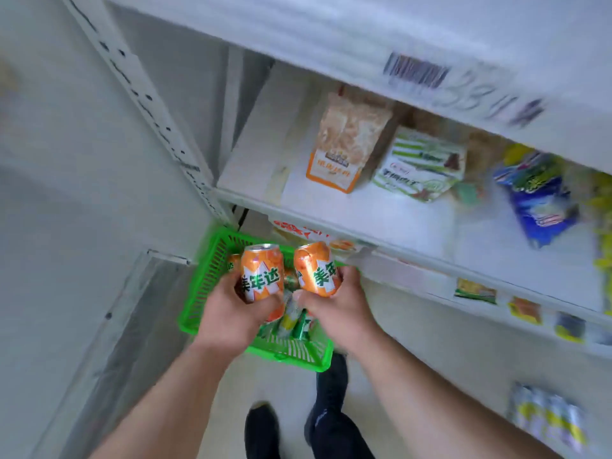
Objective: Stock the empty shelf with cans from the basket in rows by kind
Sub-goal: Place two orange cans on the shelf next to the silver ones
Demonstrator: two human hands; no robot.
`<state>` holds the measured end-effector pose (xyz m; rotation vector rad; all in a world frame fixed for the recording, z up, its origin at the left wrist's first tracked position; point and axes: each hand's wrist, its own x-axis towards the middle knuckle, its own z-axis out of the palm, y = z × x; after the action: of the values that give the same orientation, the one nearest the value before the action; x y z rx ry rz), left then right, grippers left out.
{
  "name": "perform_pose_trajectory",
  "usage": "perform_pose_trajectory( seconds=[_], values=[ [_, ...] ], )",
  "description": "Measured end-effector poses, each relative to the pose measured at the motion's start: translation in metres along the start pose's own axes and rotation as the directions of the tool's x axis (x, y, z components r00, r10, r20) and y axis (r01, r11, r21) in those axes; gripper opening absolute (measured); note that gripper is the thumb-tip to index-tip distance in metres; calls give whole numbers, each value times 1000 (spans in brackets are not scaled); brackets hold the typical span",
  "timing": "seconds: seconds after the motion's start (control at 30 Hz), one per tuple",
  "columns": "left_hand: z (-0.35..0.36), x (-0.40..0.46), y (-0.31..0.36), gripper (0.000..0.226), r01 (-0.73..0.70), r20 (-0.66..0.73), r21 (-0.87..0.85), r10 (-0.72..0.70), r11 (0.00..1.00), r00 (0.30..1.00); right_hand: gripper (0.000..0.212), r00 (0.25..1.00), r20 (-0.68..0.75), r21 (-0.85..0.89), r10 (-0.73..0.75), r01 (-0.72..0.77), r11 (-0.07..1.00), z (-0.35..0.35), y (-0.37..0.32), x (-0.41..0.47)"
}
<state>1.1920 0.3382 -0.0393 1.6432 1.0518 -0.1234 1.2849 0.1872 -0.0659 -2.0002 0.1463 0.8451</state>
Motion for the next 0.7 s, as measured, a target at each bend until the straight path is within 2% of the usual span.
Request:
perform_pose_trajectory(
  seconds=[0.13, 0.37, 0.43, 0.6, 0.7],
  values=[
    [-33, -80, 84, 27, -97, 35, -16, 98, 995, 995, 37, 992, 16, 90, -126, 124, 988, -60, -69, -90],
    [-53, -201, 193, 31, -314, 160, -31, 314, 949, 936, 31, 966, -166, 368, -198, 247, 896, -157, -142, -231],
    [-48, -225, 216, 34, -373, 212, -18, 369, 928, 905, 32, 959, -210, 430, -190, 265, 863, -179, -149, -257],
    [-18, -269, 265, 44, -479, 284, 17, 455, 878, 844, 57, 937, -310, 511, -160, 307, 803, -241, -154, -295],
    [12, -283, 289, 40, -523, 285, 21, 496, 852, 820, 55, 927, -341, 492, -154, 316, 811, -284, -150, -301]
  ],
)
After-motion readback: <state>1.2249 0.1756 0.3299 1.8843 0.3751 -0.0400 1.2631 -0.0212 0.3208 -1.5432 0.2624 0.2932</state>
